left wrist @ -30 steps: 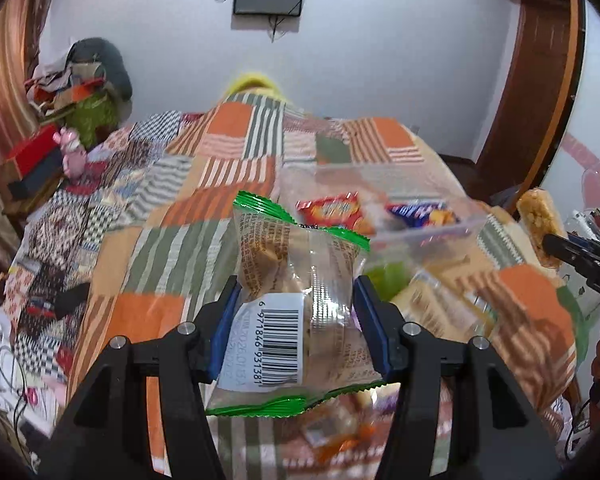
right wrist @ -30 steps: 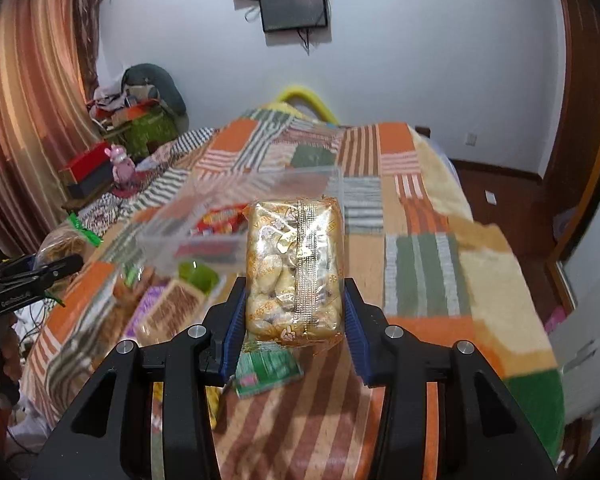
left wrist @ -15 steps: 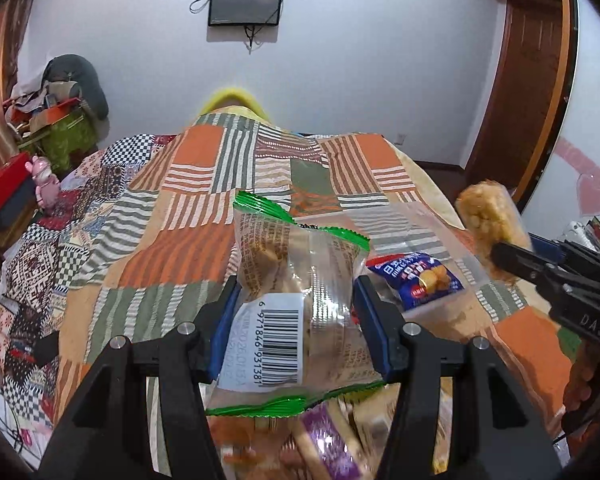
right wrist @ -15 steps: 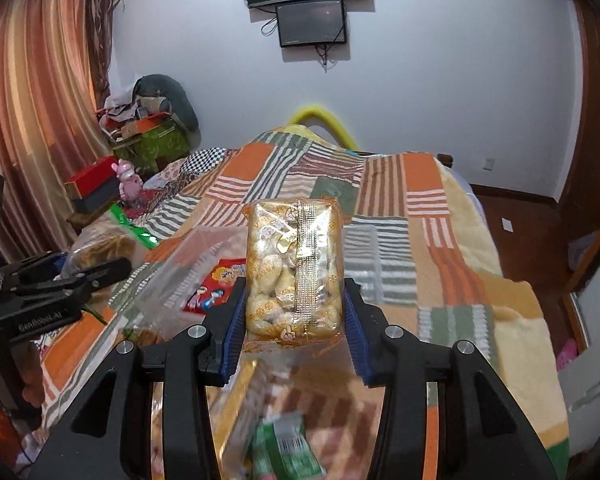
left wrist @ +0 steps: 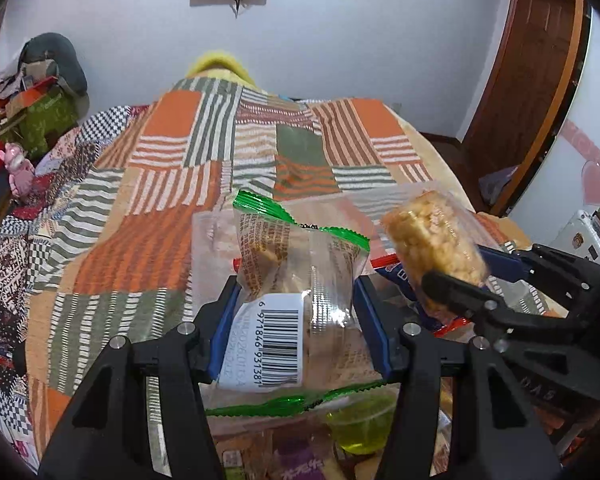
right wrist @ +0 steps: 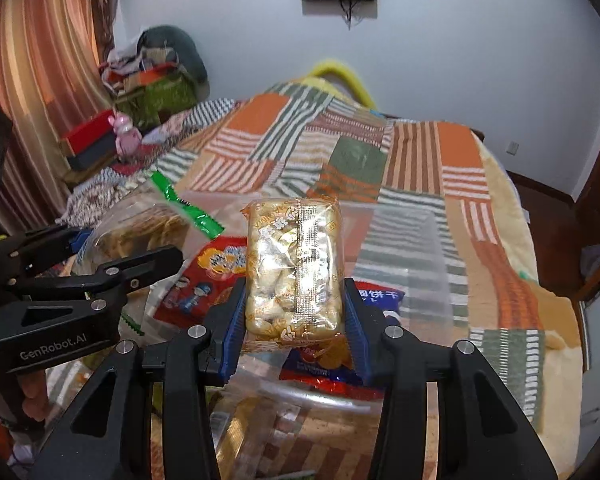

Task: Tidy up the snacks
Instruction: 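Carry both packs up and over the clear plastic box, then open both tools to release the packs into the box, then withdraw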

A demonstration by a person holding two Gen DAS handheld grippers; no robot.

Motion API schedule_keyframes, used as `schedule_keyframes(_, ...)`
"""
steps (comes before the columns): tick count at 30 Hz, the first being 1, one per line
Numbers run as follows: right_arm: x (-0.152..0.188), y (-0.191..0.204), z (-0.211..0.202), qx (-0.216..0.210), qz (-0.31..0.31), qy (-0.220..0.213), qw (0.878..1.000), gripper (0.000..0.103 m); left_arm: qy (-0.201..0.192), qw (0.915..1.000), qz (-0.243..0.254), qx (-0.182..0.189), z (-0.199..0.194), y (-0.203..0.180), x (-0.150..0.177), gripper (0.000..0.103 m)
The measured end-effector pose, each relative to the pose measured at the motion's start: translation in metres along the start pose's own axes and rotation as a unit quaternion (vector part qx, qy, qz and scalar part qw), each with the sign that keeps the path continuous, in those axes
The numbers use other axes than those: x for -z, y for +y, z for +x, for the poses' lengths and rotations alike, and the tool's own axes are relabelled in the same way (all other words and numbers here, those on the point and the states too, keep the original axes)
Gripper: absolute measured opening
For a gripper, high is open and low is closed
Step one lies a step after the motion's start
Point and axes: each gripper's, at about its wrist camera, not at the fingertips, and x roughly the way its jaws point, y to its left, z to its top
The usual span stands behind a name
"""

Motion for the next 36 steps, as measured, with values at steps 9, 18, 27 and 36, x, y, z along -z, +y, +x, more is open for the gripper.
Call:
schedule_keyframes(9,0.0,0.002,0.006,-0.002,-0.017,0.02,1.0,0.042,0.014,0.9997,0.006,0.021,-0.001,-0.001,0.0,0.06)
schedule_keyframes(18,0.002,0.008,-0.033,0.01,-0.034,-0.013,0.999,0.045,-0.026,0.9995,0.017,0.0,-0.055,0.005,0.003,0.066)
schedule_keyframes(27,0.022,-0.001,-0.067,0.007,-0.017,-0.022,1.0,0.046,-0.013,0.9992,0.016,-0.035,-0.084,0.028,0.04,0.078)
schedule_keyframes(36,0.073,-0.011,-0.073,0.013,0.0,0.026,1.0,0.048,0.04,0.9986,-0.01,-0.033,-0.07,0.044,0.098,0.085)
